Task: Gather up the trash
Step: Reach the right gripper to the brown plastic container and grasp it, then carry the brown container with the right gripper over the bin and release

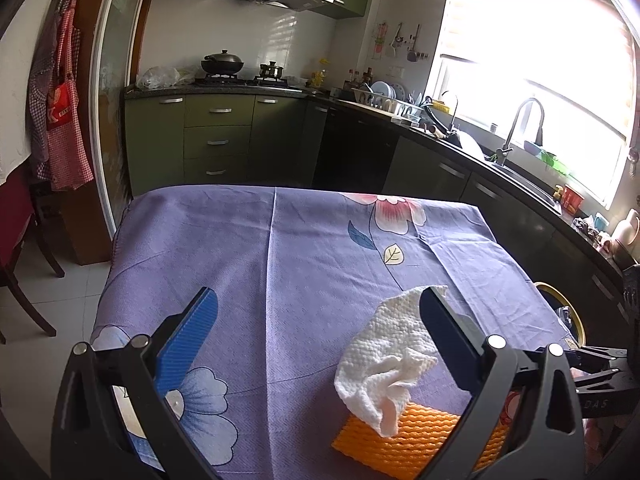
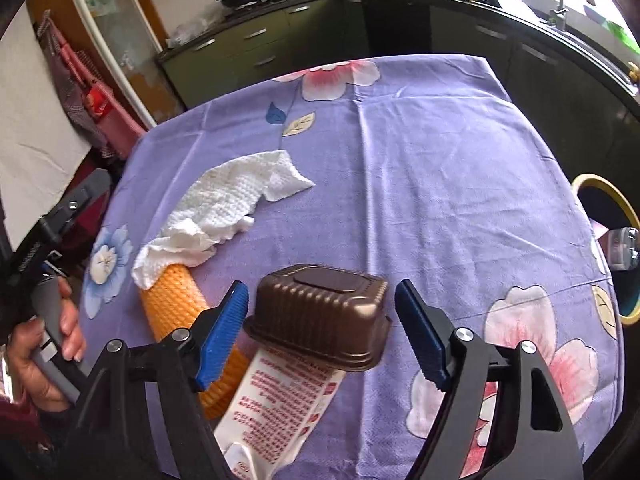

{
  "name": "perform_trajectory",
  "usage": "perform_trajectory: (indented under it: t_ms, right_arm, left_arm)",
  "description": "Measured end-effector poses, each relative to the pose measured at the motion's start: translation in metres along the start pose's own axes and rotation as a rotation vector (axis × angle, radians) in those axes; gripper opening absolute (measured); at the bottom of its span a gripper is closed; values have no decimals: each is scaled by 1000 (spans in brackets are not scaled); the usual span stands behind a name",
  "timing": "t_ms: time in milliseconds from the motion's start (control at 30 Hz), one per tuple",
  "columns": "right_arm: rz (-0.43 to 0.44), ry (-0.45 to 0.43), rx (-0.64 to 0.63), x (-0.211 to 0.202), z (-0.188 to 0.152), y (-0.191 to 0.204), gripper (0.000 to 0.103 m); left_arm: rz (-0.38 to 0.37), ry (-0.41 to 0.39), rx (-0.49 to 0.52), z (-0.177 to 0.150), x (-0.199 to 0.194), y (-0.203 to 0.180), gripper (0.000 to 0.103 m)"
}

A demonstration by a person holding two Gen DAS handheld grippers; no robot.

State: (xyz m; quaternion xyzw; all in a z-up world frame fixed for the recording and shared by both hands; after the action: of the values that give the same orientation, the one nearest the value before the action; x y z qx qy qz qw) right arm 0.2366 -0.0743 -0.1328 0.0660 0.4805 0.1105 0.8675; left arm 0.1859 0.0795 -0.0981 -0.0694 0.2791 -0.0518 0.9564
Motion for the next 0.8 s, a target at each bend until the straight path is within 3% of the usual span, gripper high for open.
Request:
perform_trajectory:
  t_ms: [467,800]
  right_arm:
    - [-7,-6,-15,0,-2,2,64]
    - [16,-82,-9,-33,12,-6,65]
  left_arm:
    - [-10,-5,-5,0,-3,1,96]
    - [-9,-5,-6,0,-4,2,96]
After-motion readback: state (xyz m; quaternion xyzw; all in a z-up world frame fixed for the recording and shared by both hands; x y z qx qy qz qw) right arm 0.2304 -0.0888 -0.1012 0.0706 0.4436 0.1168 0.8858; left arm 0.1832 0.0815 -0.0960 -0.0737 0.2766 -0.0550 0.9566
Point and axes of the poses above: each gripper's, at about its wrist camera, not at the fingertips, and x roughly the way its jaws point, y to its left, z to its top, the point moved 5 cm from there along x, roughly the way its jaws point, and after that the axes turned 2 degrees about x, right-handed, at the moved point
